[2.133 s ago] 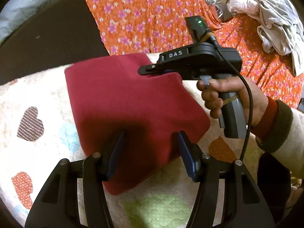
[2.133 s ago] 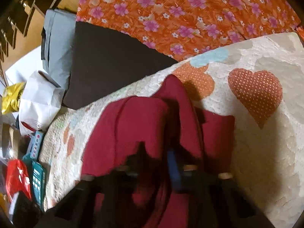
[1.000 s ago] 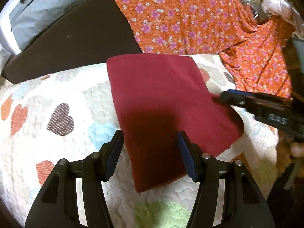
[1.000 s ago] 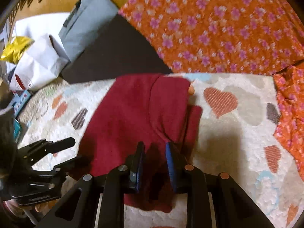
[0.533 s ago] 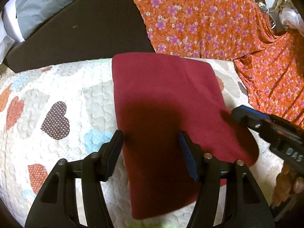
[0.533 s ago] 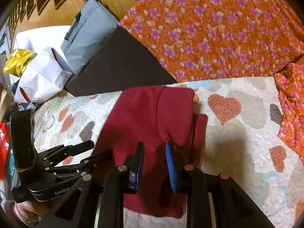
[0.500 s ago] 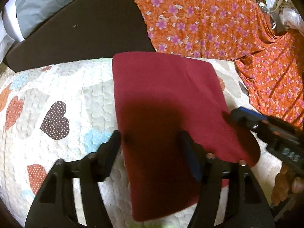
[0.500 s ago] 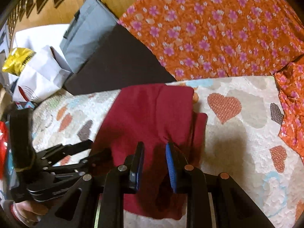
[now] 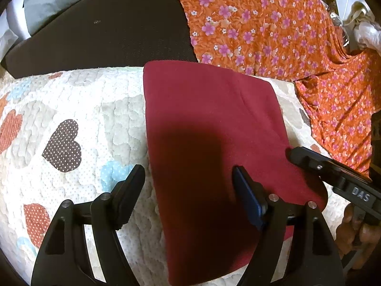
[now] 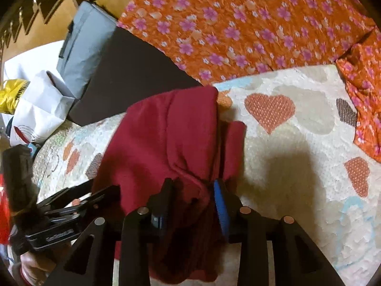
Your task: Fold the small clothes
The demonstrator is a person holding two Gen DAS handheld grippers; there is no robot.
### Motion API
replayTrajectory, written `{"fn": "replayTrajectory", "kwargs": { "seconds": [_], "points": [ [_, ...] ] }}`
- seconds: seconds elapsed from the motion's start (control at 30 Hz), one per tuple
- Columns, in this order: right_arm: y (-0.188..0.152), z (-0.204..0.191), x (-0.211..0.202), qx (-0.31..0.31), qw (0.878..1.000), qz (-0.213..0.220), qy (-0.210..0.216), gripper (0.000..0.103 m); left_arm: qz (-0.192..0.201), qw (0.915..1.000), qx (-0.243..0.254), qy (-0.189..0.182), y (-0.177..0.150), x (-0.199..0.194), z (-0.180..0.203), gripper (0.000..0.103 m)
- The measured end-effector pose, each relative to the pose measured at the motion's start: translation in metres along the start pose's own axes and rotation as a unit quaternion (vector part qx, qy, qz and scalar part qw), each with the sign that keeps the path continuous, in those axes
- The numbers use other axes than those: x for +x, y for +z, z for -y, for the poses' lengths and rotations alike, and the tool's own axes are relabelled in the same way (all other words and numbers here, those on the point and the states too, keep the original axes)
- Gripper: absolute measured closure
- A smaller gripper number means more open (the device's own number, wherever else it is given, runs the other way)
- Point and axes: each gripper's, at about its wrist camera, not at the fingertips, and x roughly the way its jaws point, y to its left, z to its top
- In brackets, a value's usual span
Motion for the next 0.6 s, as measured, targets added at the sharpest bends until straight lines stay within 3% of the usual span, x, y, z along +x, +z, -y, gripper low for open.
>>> {"fn": "replayTrajectory", "kwargs": {
  "seconds": [0.13, 0.27, 0.43, 0.6],
  "points": [
    [0.003, -0.003, -0.006, -0.002, 1.000, 0.007, 0.001, 0.060, 0.008, 0.9998, -0.011, -0.011, 0.003, -0.006, -0.006, 0.026],
    [0.004, 0.015, -0.002, 0.040, 0.999, 0.013, 0.002, 0.051, 0.019, 0.9978, -0.051, -0.039, 0.009, -0.010, -0.022, 0.026],
    [0.004, 0.039, 0.022, 0.091, 0.995, -0.011, 0.042, 0.040, -0.008, 0.9934, -0.090, -0.071, 0.007, 0.007, -0.040, 0.025],
    [0.004, 0.053, 0.049, 0.129, 0.988, -0.029, 0.083, 0.031, -0.026, 0.9893, -0.103, -0.100, 0.000, 0.022, -0.040, 0.015]
  ]
}}
